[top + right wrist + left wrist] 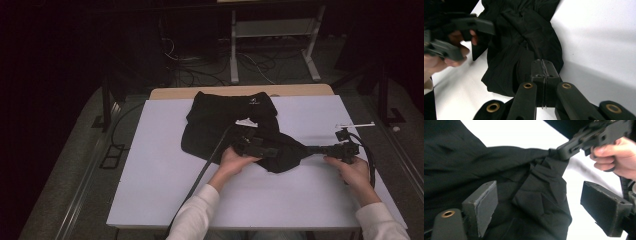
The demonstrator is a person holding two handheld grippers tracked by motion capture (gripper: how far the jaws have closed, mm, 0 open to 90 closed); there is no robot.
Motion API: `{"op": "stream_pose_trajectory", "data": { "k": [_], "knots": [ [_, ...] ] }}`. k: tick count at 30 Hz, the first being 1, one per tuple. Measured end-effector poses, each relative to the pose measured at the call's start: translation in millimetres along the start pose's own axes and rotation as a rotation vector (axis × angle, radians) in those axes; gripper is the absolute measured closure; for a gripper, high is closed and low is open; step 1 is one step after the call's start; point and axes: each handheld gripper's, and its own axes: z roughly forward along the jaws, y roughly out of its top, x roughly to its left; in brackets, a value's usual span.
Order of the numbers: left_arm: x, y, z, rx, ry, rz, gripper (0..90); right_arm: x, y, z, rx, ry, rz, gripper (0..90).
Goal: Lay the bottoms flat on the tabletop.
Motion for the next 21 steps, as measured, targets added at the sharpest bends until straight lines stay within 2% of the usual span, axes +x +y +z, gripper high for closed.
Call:
{"op": "stream_pose_trajectory", "data": {
  "k": [3, 4, 6, 8, 9, 10, 11, 12, 13, 14, 15, 17, 18, 19, 20, 21],
  "knots": [
    [-1.1, -1.8, 13.1, 0.034, 0.023, 0.01, 21.8, 0.1, 0.3, -0.1, -0.008, 0.008, 0.002, 88.0],
    [-1.9, -3.4, 20.5, 0.055, 0.052, 0.022, 23.8, 0.0, 0.4, -0.1, -0.009, 0.009, 0.002, 87.9],
    [-2.0, -4.5, 24.3, 0.072, 0.066, 0.03, 26.5, 0.0, 0.4, 0.0, -0.008, 0.011, 0.002, 87.9],
    [-3.6, -4.5, 25.6, 0.063, 0.088, 0.04, 36.7, -0.2, 0.5, -0.6, -0.013, 0.01, 0.003, 87.9],
    [-3.7, -4.4, 26.0, 0.065, 0.091, 0.038, 36.7, -0.2, 0.5, -0.6, -0.013, 0.01, 0.003, 87.9],
    [-3.2, -3.1, 26.0, 0.071, 0.111, 0.023, 45.2, -0.7, 0.5, -0.9, -0.016, 0.013, 0.005, 87.9],
    [-3.2, -3.1, 26.0, 0.071, 0.111, 0.023, 50.7, -0.7, 0.5, -0.9, -0.016, 0.013, 0.005, 87.9],
    [-1.6, -2.2, 25.8, 0.078, 0.11, 0.006, 56.3, -1.4, 0.6, -1.0, -0.018, 0.015, 0.007, 87.9],
    [-0.6, -1.8, 25.6, 0.083, 0.11, -0.004, 56.3, -1.4, 0.6, -1.0, -0.018, 0.015, 0.007, 87.9],
    [0.7, -1.6, 25.9, 0.084, 0.108, -0.021, 66.7, -1.4, 0.8, -1.1, -0.019, 0.017, 0.006, 87.9],
    [1.4, -1.8, 26.0, 0.087, 0.102, -0.029, 66.7, -1.4, 0.8, -1.1, -0.019, 0.017, 0.006, 87.9],
    [1.8, -2.5, 26.8, 0.098, 0.096, -0.034, 75.8, -1.4, 0.9, -1.6, -0.022, 0.019, 0.005, 87.9],
    [1.8, -2.8, 27.1, 0.1, 0.093, -0.035, 85.3, -1.7, 0.9, -2.3, -0.024, 0.02, 0.005, 87.9],
    [2.0, -2.8, 27.0, 0.1, 0.087, -0.038, 85.3, -1.7, 0.9, -2.3, -0.024, 0.02, 0.005, 87.9],
    [2.3, -1.5, 24.9, 0.079, 0.055, -0.054, 88.5, -1.9, 0.6, -3.0, -0.023, 0.022, 0.007, 87.9],
    [2.3, -1.5, 24.9, 0.079, 0.055, -0.054, 88.7, -1.8, 0.5, -3.3, -0.024, 0.025, 0.008, 87.9]
  ]
}}
